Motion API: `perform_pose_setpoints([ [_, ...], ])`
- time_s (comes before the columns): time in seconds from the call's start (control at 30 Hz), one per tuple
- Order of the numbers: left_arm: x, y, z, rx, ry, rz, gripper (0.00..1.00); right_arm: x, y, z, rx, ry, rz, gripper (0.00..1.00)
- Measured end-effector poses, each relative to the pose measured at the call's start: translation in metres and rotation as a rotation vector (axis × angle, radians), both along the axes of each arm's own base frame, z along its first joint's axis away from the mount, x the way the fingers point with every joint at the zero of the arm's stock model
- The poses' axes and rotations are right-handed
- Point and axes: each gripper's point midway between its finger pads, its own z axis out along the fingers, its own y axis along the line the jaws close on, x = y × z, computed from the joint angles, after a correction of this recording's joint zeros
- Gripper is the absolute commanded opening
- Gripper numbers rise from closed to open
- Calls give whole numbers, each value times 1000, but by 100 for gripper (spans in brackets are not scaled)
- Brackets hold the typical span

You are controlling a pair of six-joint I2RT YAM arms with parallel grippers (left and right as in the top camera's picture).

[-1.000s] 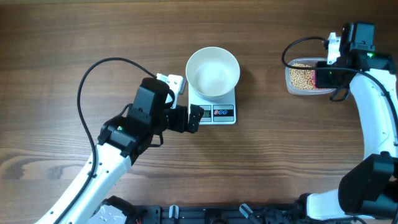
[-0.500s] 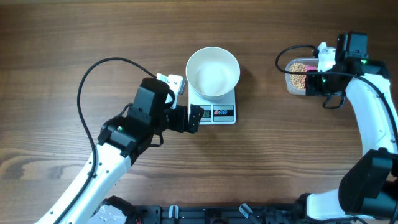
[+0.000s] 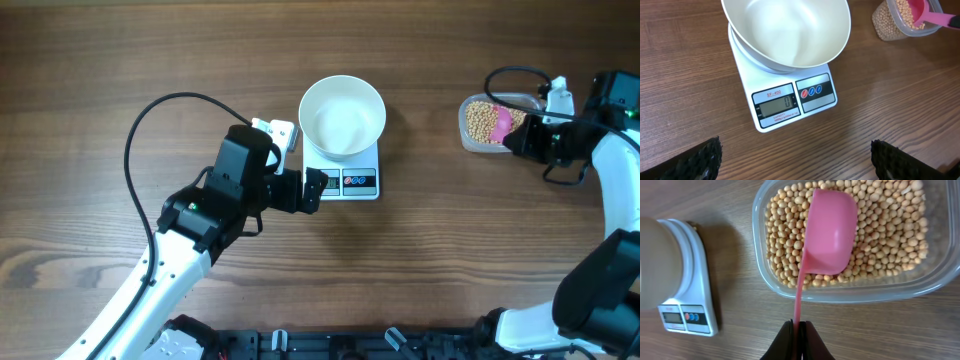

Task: Scoop item into bowl and weigh 150g on scale
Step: 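Dip the pink scoop into the soybean tub with the right gripper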

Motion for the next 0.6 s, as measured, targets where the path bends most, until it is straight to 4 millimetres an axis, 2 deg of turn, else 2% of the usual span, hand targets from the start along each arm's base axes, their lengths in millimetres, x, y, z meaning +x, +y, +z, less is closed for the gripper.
perform_pose_setpoints([
  [0.3,0,0,0,0,0,0,100,0,-11,-4,211,-12,-80,4],
  [0.6,0,0,0,0,0,0,100,0,-14,-5,316,3,-137,4],
])
